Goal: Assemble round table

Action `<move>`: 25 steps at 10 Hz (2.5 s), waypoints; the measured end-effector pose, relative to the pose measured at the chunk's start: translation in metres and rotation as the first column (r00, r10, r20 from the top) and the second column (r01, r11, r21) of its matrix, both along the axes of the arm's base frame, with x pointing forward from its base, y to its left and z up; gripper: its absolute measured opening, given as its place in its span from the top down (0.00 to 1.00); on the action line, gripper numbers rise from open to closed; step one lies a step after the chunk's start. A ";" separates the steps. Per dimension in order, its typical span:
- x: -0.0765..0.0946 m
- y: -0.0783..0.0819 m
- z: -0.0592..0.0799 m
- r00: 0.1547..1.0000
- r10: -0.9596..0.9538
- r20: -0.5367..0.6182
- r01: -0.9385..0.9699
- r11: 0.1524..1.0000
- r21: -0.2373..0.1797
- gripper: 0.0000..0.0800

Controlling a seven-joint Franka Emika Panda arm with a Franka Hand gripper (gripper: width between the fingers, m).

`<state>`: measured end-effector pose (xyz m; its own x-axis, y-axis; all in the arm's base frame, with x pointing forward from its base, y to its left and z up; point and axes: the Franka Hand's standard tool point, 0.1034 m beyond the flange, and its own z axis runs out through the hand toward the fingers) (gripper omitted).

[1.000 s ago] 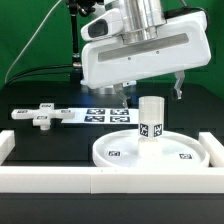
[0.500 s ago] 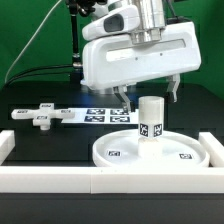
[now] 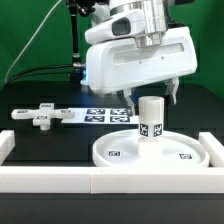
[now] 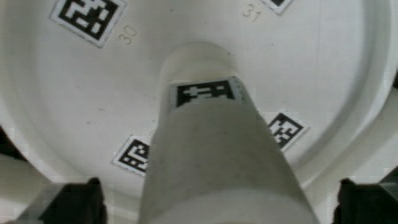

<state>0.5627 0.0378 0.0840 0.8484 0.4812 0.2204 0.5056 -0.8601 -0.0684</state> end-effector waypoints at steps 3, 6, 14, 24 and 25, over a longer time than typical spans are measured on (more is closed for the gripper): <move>0.000 0.000 0.000 1.000 -0.009 -0.002 0.009 1.000 0.002 0.49; 0.000 -0.001 0.000 0.997 -0.078 -0.014 0.078 0.997 0.013 0.49; -0.003 -0.009 -0.002 0.506 -0.845 -0.175 0.863 0.497 0.095 0.49; -0.010 -0.007 -0.003 -0.181 -0.913 -0.366 0.980 -0.198 0.010 0.49; -0.010 -0.005 -0.003 -0.265 -0.881 -0.392 0.960 -0.280 -0.019 0.49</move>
Offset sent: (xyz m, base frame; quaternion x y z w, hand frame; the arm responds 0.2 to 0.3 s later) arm 0.0000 0.0000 0.0000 0.0000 0.0000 0.0000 1.0000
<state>0.5530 0.0326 0.0815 0.2168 -0.9663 -0.1386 -0.9529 -0.1786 -0.2449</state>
